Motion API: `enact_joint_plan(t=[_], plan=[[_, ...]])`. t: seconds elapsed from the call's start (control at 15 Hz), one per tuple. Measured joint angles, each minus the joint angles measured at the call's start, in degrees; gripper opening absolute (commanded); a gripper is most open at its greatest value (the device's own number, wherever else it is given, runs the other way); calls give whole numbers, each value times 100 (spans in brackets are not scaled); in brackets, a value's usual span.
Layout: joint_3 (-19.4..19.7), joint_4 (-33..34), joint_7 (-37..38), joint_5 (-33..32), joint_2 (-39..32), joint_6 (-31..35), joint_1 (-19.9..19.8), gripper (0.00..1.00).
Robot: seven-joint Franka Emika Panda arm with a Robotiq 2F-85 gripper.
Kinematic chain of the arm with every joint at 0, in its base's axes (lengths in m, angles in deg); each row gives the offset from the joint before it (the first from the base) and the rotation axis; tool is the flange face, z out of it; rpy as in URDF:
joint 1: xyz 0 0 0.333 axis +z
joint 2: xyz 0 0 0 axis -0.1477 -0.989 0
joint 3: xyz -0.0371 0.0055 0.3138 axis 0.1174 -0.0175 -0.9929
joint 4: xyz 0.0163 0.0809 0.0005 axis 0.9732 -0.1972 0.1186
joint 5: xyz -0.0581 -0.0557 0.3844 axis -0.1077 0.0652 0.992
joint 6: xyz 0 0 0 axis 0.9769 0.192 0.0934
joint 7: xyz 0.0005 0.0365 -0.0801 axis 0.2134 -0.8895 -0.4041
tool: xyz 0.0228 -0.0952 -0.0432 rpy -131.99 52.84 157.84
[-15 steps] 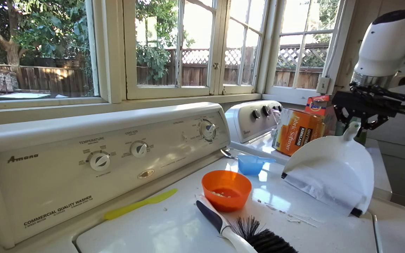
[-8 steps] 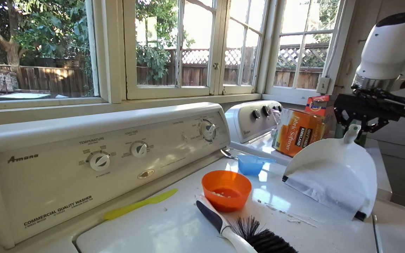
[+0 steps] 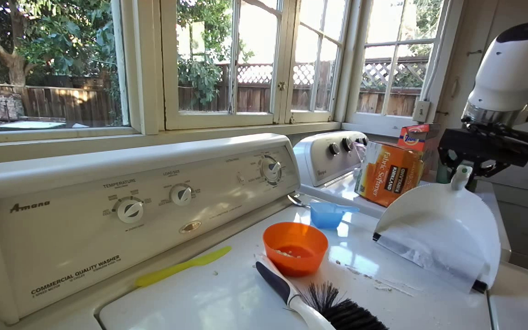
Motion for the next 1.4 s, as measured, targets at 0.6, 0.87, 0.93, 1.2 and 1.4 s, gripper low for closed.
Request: enact_joint_plan(t=[0.6, 0.87, 0.93, 1.2, 1.4], plan=[[8, 126, 34, 5, 1, 2, -11, 10], [19, 153, 34, 9, -7, 2, -21, 10], [28, 153, 34, 9, -9, 2, -33, 10], [88, 153, 35, 37, -16, -8, -126, 10], [151, 167, 48, 41, -16, -13, -214, 10]])
